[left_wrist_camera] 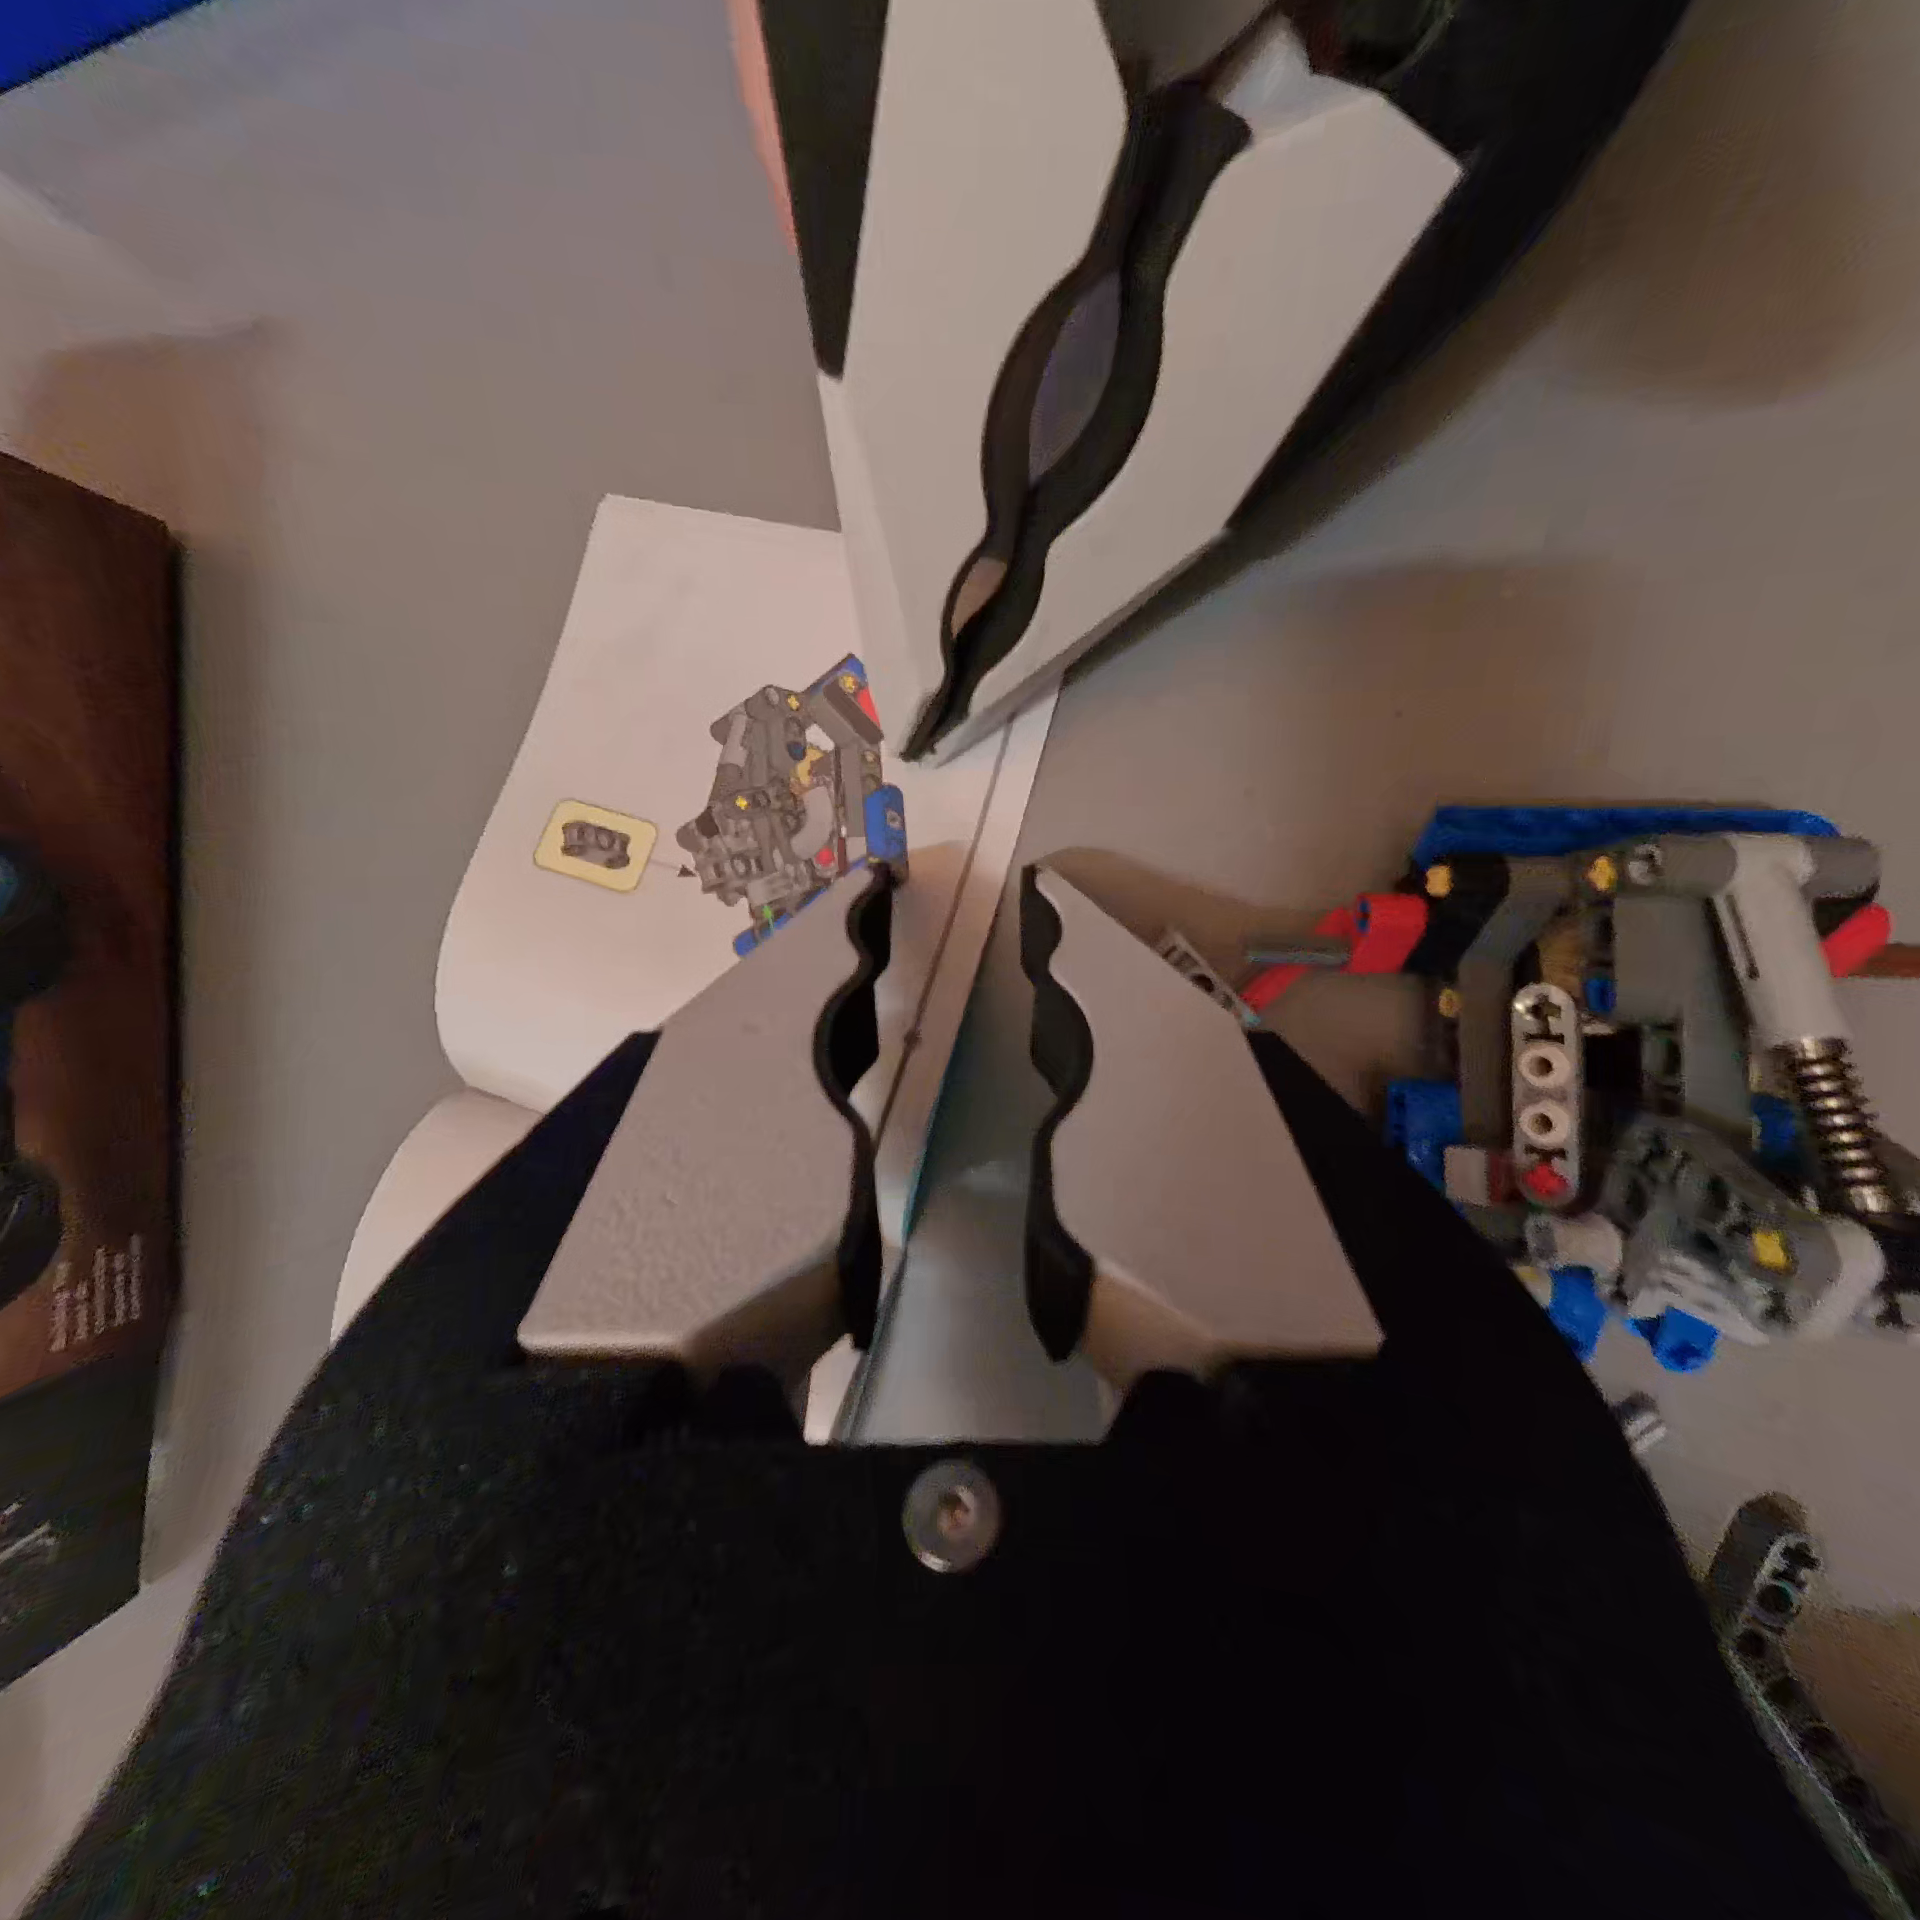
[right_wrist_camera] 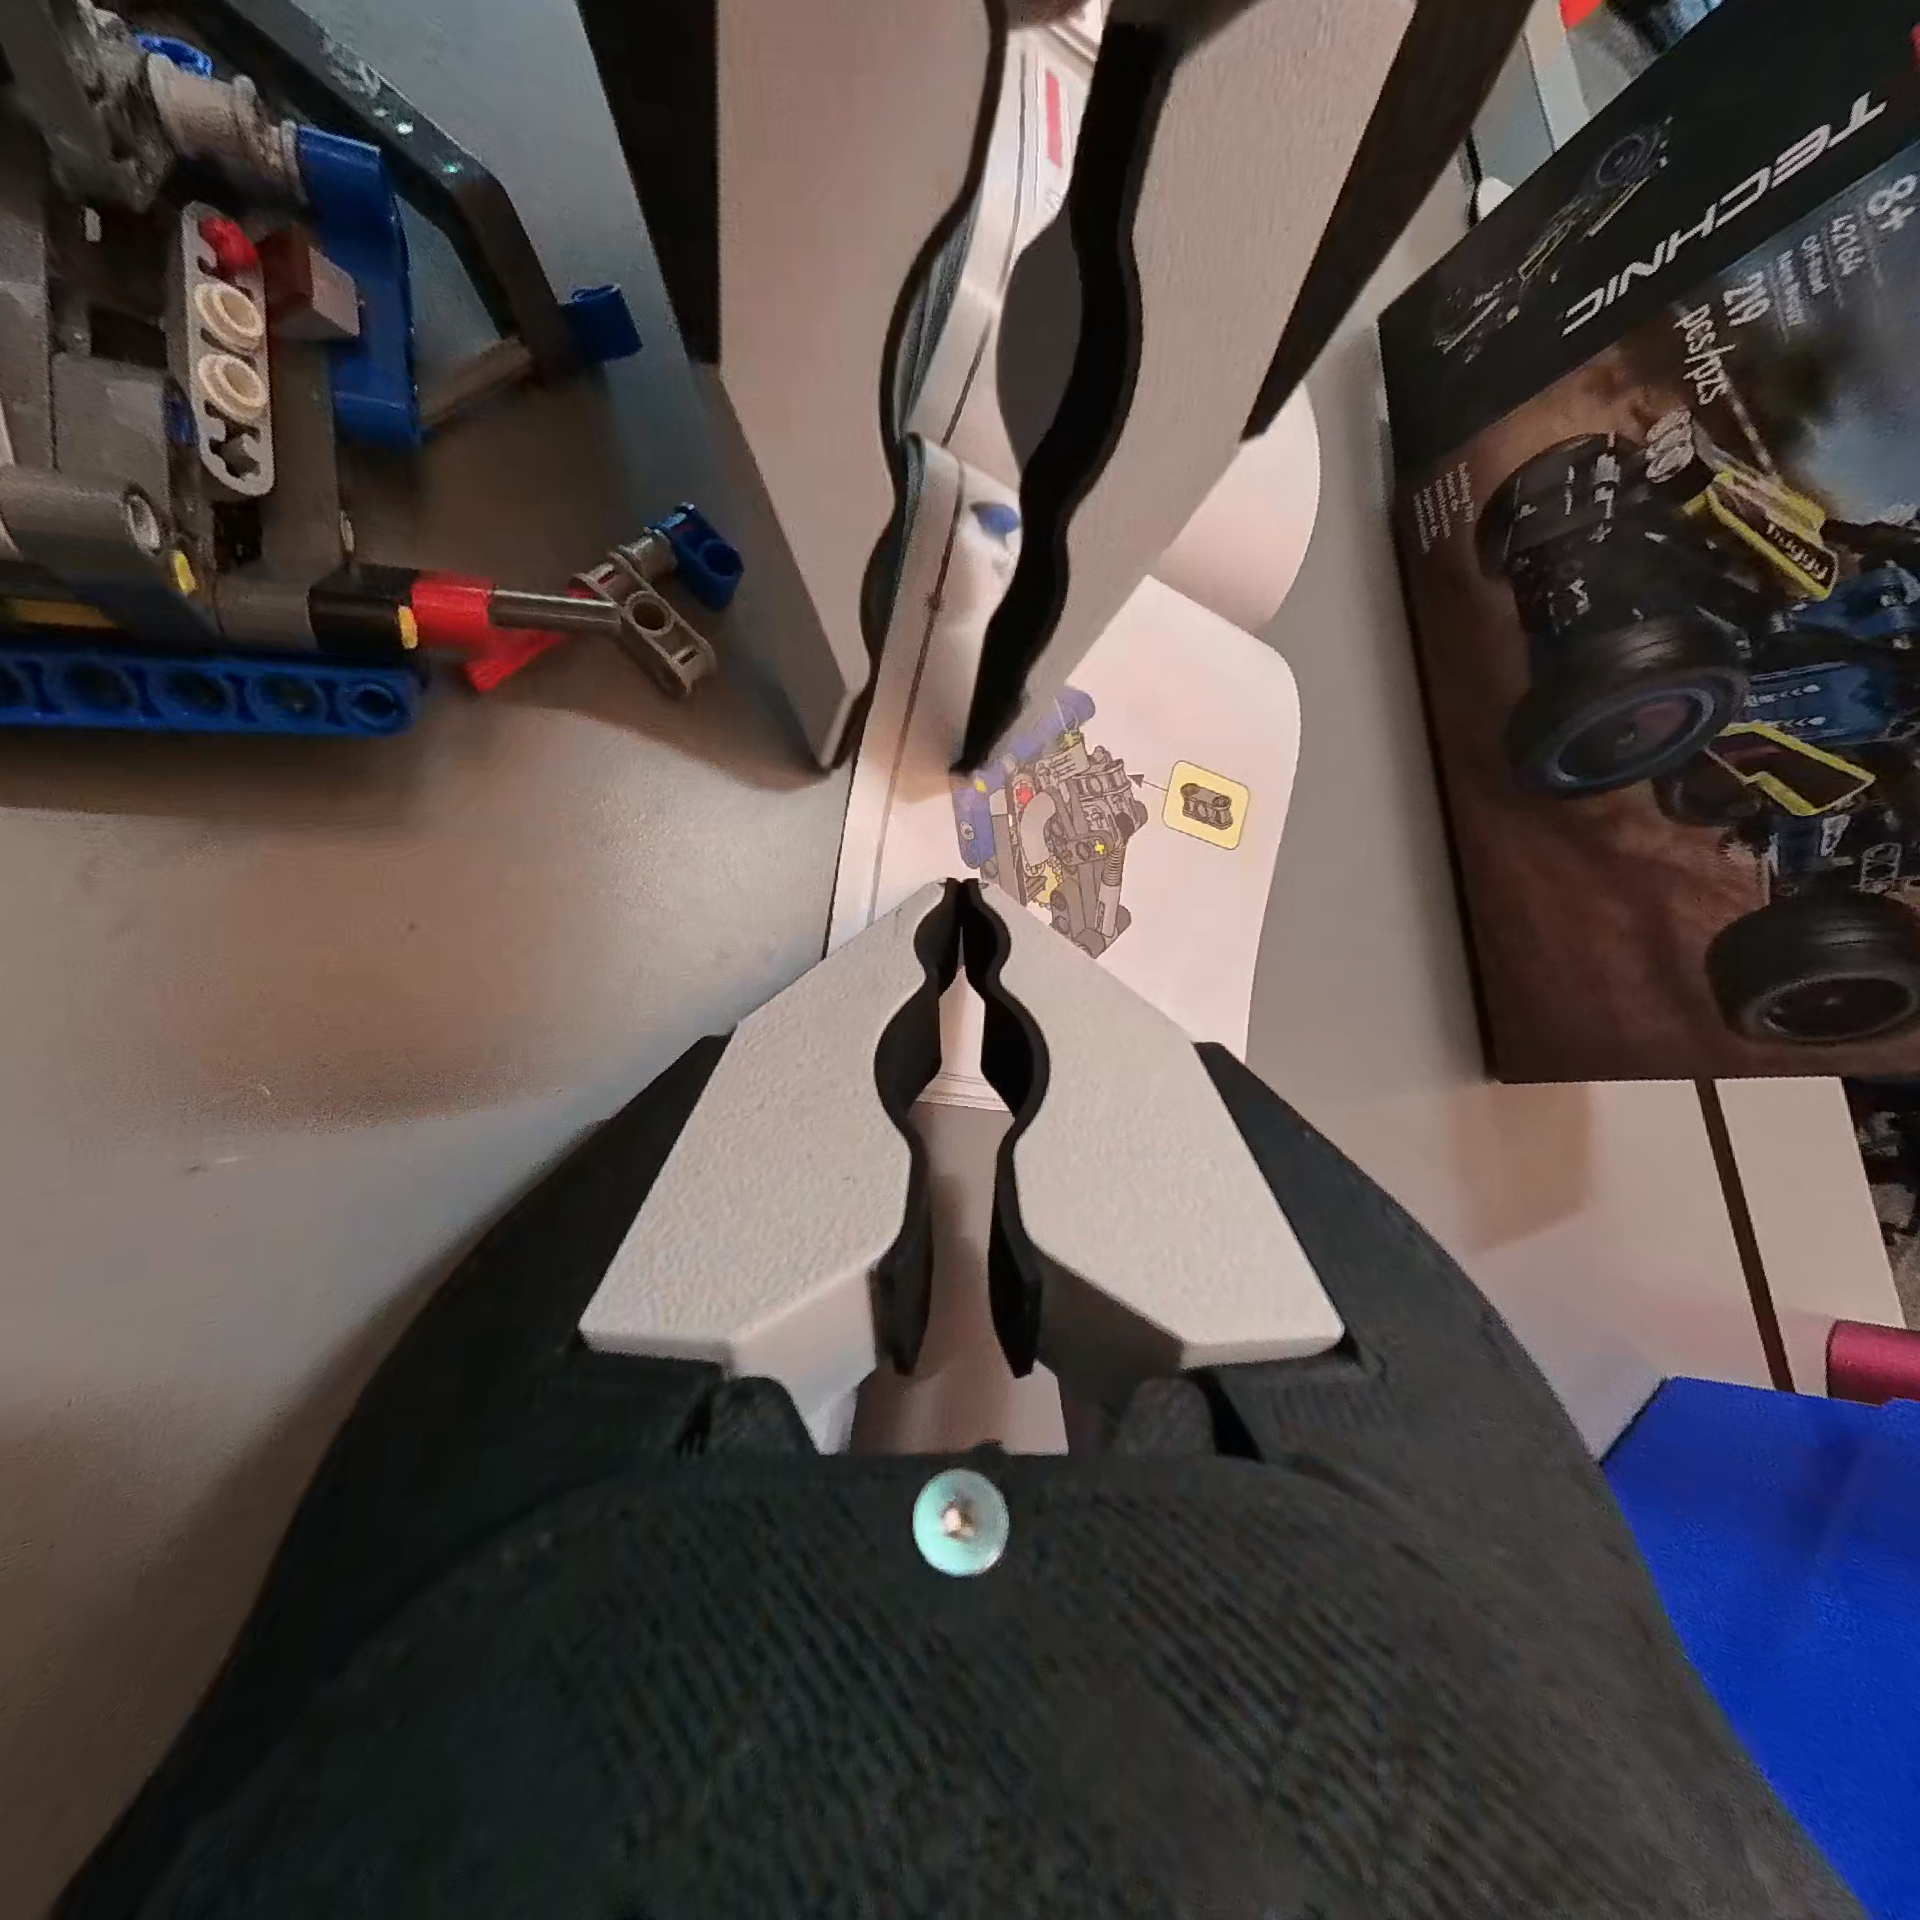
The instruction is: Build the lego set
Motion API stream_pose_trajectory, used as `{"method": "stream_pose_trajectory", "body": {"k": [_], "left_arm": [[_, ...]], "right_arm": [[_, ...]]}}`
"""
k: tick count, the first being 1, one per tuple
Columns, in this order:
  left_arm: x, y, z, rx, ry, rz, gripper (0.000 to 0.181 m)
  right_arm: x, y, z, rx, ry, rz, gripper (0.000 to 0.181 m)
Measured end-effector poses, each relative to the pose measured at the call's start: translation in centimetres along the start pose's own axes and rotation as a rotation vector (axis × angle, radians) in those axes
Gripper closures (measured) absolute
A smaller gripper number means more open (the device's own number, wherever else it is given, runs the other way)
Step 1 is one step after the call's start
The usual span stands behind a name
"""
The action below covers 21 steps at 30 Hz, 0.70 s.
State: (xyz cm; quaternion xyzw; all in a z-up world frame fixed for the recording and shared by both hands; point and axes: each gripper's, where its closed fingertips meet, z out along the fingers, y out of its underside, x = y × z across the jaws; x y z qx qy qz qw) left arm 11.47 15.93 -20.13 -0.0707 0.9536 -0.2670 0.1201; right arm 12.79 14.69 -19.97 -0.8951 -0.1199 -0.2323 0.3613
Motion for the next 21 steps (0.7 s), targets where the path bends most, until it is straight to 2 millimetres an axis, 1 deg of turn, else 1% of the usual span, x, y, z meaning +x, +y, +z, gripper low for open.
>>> {"method": "stream_pose_trajectory", "body": {"k": [4,5,6,9,12,13,16,18,21], "left_arm": [[0.0,0.1,0.0,-0.044,-0.004,0.035,0.168],[0.2,0.1,0.0,-0.051,0.002,0.048,0.177],[0.2,0.0,-0.1,-0.053,-0.008,0.058,0.181],[-1.0,0.0,-0.6,-0.068,-0.091,0.066,0.181],[-1.4,-0.3,-0.9,-0.029,-0.106,0.023,0.181],[-1.4,-0.2,-1.0,-0.023,-0.1,0.018,0.181],[-0.1,-0.3,-0.9,-0.015,-0.028,0.051,0.181],[0.2,-0.1,-0.5,-0.049,-0.021,0.079,0.155],[0.0,0.1,-0.1,-0.082,-0.034,0.121,0.162]], "right_arm": [[0.0,-0.1,0.1,0.028,-0.002,0.031,0.181],[0.0,-0.1,0.1,0.037,-0.005,0.038,0.181],[0.0,-0.1,0.1,0.043,-0.008,0.041,0.181],[0.0,-0.2,0.1,0.045,-0.002,0.025,0.181],[0.1,-0.2,0.1,0.05,0.001,0.028,0.181],[0.1,-0.2,0.0,0.06,0.003,0.036,0.181],[0.2,-0.1,0.0,0.058,-0.014,0.066,0.181],[0.1,-0.1,0.2,0.046,-0.016,0.053,0.181],[0.2,-0.2,0.2,0.044,-0.013,0.055,0.181]]}}
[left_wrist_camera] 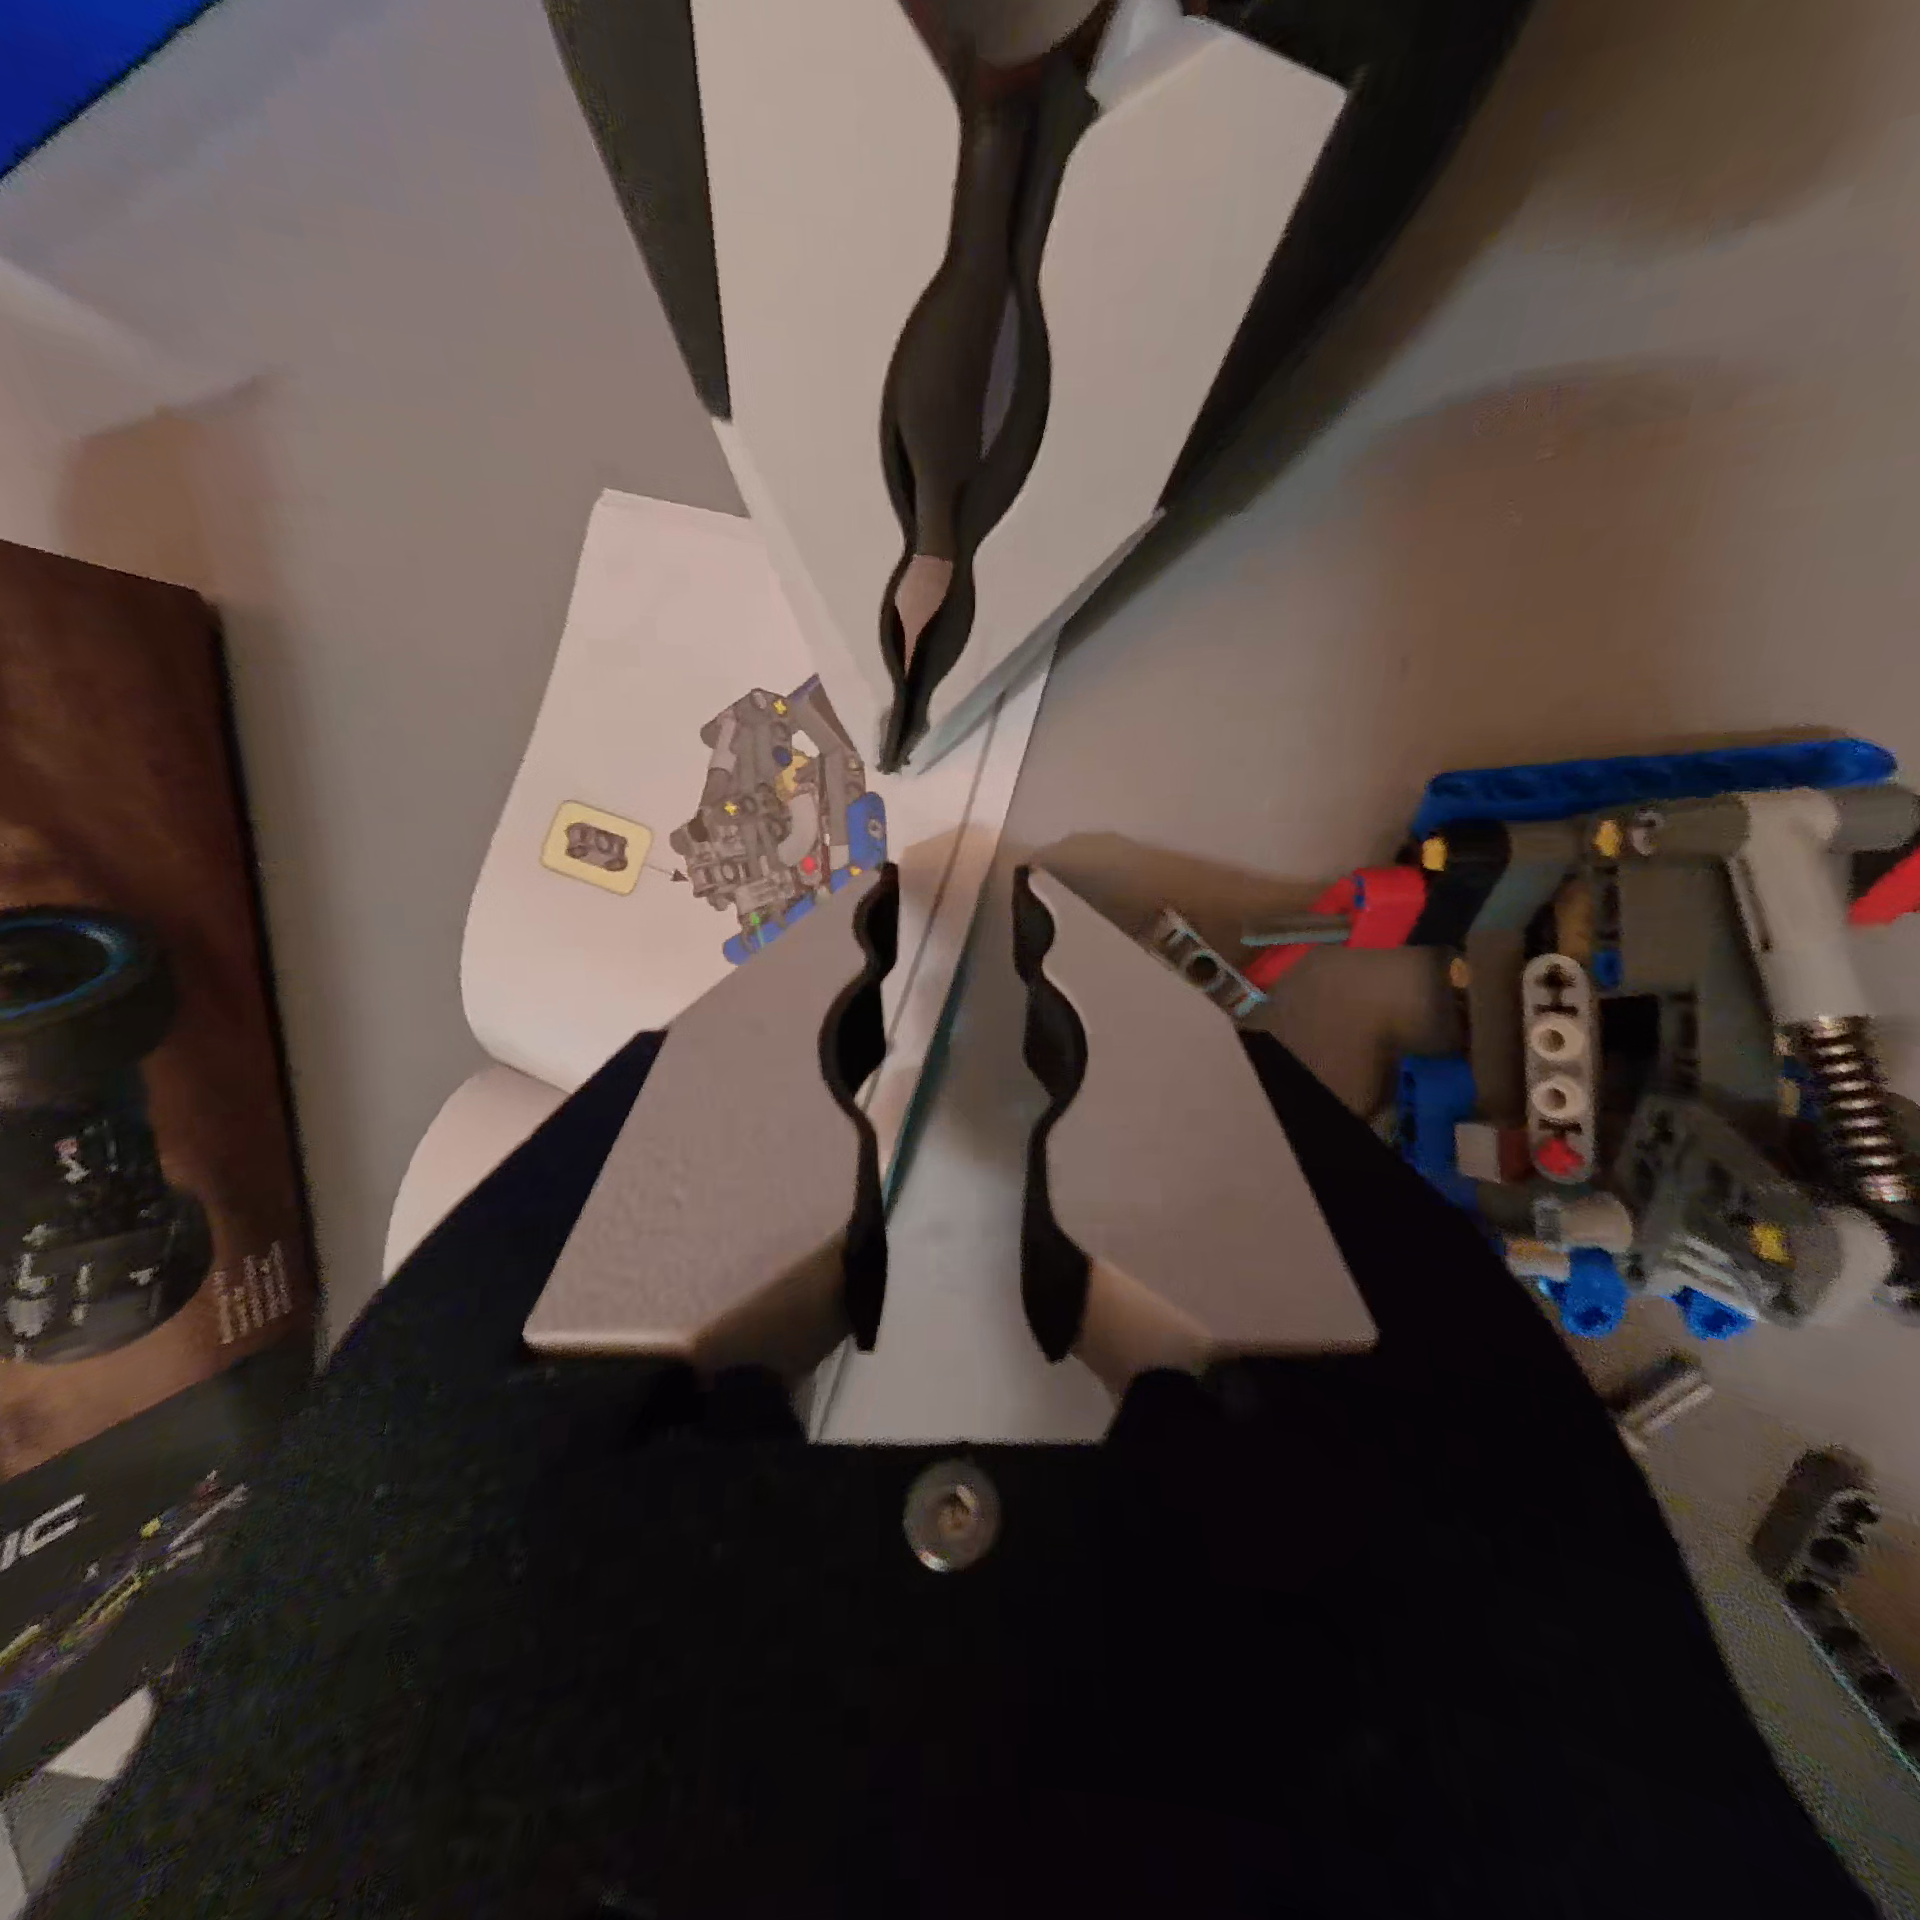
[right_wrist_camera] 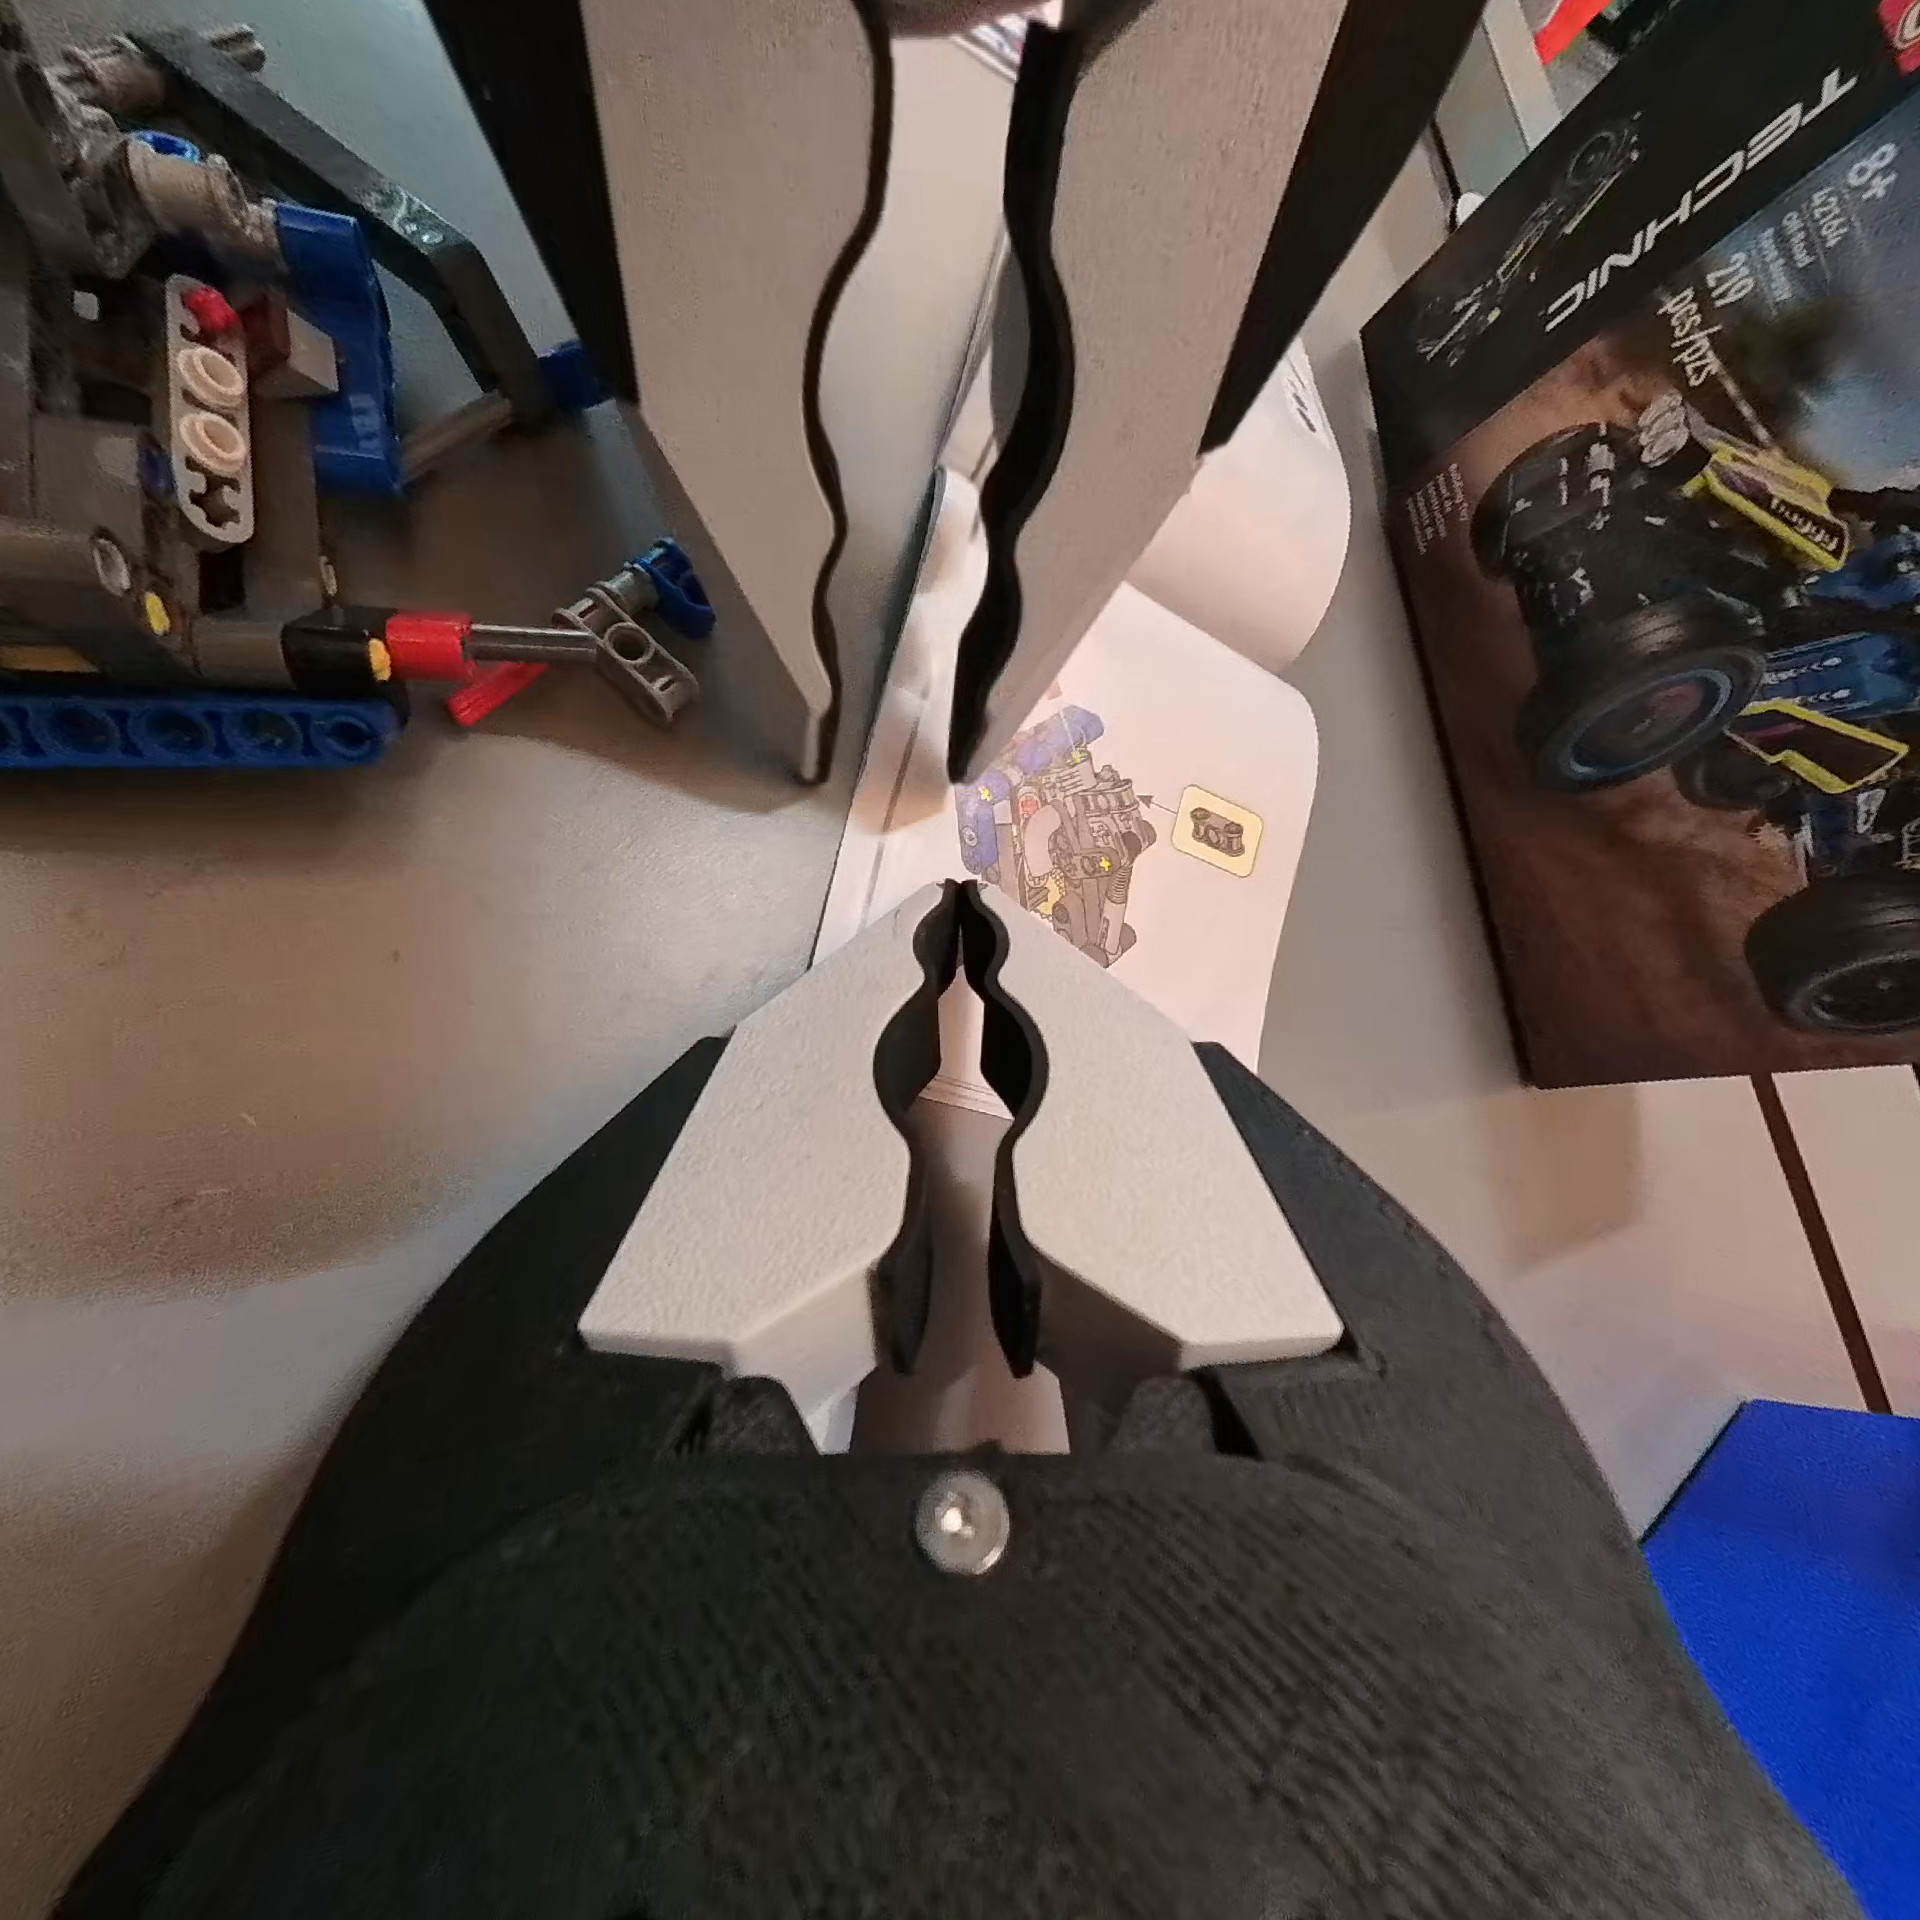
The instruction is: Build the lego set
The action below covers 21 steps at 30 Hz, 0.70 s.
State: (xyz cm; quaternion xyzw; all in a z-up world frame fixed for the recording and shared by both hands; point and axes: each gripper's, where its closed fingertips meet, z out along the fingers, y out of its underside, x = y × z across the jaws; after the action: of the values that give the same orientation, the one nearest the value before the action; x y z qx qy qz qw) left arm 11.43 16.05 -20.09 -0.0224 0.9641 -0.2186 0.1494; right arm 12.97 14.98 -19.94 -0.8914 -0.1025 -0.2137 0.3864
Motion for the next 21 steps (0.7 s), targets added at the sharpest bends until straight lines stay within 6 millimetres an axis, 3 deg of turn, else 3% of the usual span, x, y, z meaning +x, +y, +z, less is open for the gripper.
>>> {"method": "stream_pose_trajectory", "body": {"k": [2,11,16,19,21], "left_arm": [[0.1,0.1,0.2,-0.014,0.013,-0.002,0.181],[-1.3,-0.3,-0.2,0.037,-0.021,-0.102,0.181],[-2.4,-0.5,-0.8,0.093,-0.085,-0.134,0.181],[-3.6,-1.0,-1.4,0.126,-0.141,-0.142,0.181],[-3.3,-1.4,-1.8,0.157,-0.133,-0.104,0.181]], "right_arm": [[0.0,0.0,0.0,0.0,0.0,0.001,0.181],[0.0,-0.3,-0.2,0.047,0.003,-0.013,0.181],[0.8,0.9,-1.0,0.045,-0.012,0.07,0.181],[0.8,0.7,-0.7,0.045,0.007,0.033,0.181],[1.2,1.0,-0.8,0.02,0.057,-0.01,0.181]]}}
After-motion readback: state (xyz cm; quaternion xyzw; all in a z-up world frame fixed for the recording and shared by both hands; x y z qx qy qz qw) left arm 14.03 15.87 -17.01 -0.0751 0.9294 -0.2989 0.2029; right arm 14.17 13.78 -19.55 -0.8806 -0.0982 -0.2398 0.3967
